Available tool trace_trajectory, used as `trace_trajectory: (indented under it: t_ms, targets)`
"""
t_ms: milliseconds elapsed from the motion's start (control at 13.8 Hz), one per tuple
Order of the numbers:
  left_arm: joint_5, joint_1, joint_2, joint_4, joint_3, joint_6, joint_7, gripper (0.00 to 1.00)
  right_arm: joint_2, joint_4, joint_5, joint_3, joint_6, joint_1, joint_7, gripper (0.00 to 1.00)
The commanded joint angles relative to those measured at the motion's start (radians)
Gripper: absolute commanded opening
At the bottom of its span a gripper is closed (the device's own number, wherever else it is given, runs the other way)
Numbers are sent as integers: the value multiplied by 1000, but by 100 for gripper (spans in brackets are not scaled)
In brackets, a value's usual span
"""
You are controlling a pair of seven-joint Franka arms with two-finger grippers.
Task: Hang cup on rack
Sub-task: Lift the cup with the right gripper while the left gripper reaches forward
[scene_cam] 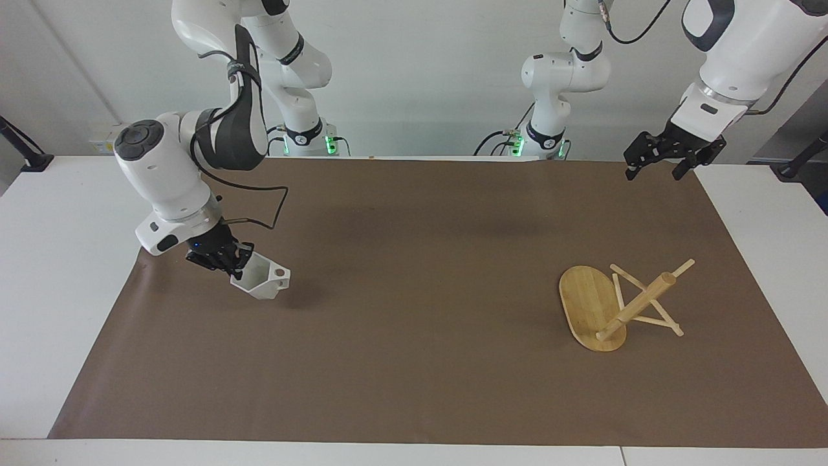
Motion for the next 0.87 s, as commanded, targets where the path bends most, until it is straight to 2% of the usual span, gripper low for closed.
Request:
trace_trajectory:
  t_ms: [0, 218, 435, 580, 798]
  targets:
    - [-30, 9, -55, -80, 1, -13, -74, 100, 2, 80, -6, 2, -103, -8, -15, 0]
    - [-99, 10, -98, -160, 4, -35, -297, 100, 0, 198, -5, 9, -247, -7, -12, 0]
    - [-197, 12, -112, -179, 5, -67, -526, 100, -21, 221, 20, 44, -276, -7, 3, 0]
    - [-218, -2, -132, -208, 4, -79, -617, 100, -32, 218, 105, 52, -275, -7, 63, 0]
    - [-249, -8, -147, -238, -4, -44, -641, 100, -35, 209, 292, 68, -258, -7, 161, 0]
